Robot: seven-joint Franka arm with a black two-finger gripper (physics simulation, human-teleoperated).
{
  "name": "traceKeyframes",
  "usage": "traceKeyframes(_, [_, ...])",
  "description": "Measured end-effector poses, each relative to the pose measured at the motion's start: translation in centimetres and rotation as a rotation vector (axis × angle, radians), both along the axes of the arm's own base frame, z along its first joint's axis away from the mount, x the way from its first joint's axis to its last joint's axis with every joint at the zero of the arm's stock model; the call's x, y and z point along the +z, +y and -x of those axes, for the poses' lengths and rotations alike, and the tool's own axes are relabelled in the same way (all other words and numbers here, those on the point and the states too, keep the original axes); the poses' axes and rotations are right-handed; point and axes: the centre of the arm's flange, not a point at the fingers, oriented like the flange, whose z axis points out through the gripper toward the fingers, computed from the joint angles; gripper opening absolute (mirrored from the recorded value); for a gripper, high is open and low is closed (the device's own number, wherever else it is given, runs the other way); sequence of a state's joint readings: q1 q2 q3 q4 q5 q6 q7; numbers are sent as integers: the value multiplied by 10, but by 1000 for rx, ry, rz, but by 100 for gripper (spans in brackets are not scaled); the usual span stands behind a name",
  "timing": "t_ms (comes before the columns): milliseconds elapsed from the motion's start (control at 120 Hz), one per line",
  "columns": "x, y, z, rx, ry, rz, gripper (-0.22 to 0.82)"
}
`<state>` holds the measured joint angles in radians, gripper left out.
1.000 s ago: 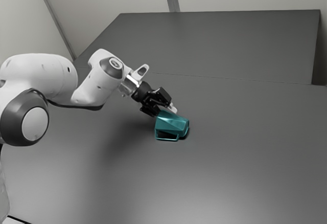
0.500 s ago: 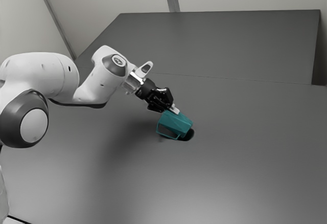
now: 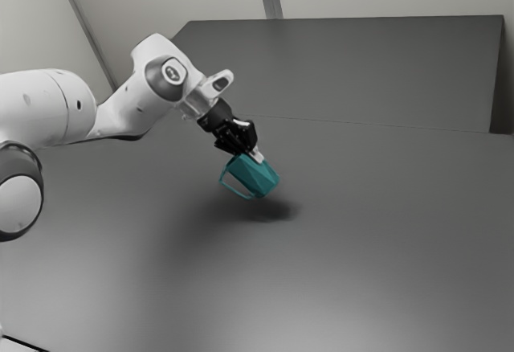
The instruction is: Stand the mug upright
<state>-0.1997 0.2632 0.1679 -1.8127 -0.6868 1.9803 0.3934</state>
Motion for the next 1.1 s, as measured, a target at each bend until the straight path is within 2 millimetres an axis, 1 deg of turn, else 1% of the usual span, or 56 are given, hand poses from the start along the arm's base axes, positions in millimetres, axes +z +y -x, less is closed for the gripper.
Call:
traceKeyframes(58, [10, 8, 2, -18, -15, -65, -18])
traceKeyframes(117, [17, 15, 3, -42, -26, -143, -18])
traceKeyframes(192, [17, 23, 3, -71, -28, -236, -18])
traceKeyframes(267, [28, 27, -3, -100, -54, -319, -18])
traceKeyframes(300, [28, 27, -5, -114, -58, -352, -18])
traceKeyframes(400, [20, 24, -16, -161, -61, -442, -18])
traceKeyframes(508, [0, 21, -25, -207, -47, -512, -18])
traceKeyframes(575, [-12, 22, -29, -232, -35, -548, -18])
traceKeyframes(700, [-20, 10, -35, -292, -60, -610, -18])
traceKeyframes(850, [-41, 6, -42, -329, -87, -643, -18])
traceKeyframes(975, [-50, 3, -47, -347, -115, -652, -18])
traceKeyframes(1100, [-52, 2, -49, -357, -134, -653, -18])
